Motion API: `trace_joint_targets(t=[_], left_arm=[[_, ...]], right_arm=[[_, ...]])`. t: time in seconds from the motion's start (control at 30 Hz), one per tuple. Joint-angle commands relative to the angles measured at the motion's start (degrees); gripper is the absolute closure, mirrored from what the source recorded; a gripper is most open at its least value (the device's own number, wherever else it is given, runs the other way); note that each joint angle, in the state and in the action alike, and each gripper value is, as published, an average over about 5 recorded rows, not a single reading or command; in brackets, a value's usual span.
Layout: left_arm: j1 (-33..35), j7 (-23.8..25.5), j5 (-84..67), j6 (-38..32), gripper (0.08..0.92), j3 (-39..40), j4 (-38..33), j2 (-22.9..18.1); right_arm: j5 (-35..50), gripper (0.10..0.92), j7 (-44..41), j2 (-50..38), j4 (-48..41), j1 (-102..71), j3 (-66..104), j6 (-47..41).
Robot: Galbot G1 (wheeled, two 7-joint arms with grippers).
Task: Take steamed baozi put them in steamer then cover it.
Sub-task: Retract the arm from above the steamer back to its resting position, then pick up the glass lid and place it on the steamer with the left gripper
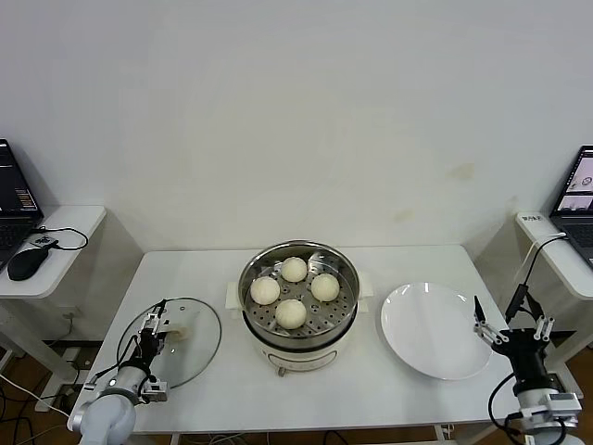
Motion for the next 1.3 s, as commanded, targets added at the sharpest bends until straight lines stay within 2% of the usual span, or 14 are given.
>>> trace_joint_targets(t=[0.03,0.4,0.63,0.8,0.97,1.3], left_arm=[[-1.1,0.0,-1.7,0.0,0.303,0.1,1.9,-0.1],[-1.1,-2.7,-3.7,-0.7,0.641,-0.1,3.4,-0.3],[1.6,-4.8,-5.7,-0.2,0.834,-1.6,-3.2,0.6],[5.8,-3.4,-7.1,3.0,0.867,-3.1,-12.6,2.1],[10.2,1.4,-10.8,8.6,0.867,-4.4,-25.6,4.5],[10.9,10.2,-20.7,18.6,0.867,-2.5,-42.4,11.9]], right_arm=[[-0.4,0.203,-0.1,0.3,-0.1,0.0,-0.4,0.1],[-0.5,0.203,-0.2,0.4,0.1,0.1,-0.6,0.2],[-0.6,0.203,-0.4,0.6,0.6,0.0,-0.9,0.1],[-0.8,0.203,-0.5,0.6,1.2,0.0,-1.3,0.0],[-1.6,0.203,-0.5,0.3,1.3,-0.6,-2.0,0.3],[-4.2,0.203,-0.5,1.0,0.8,-1.1,-3.2,1.0]])
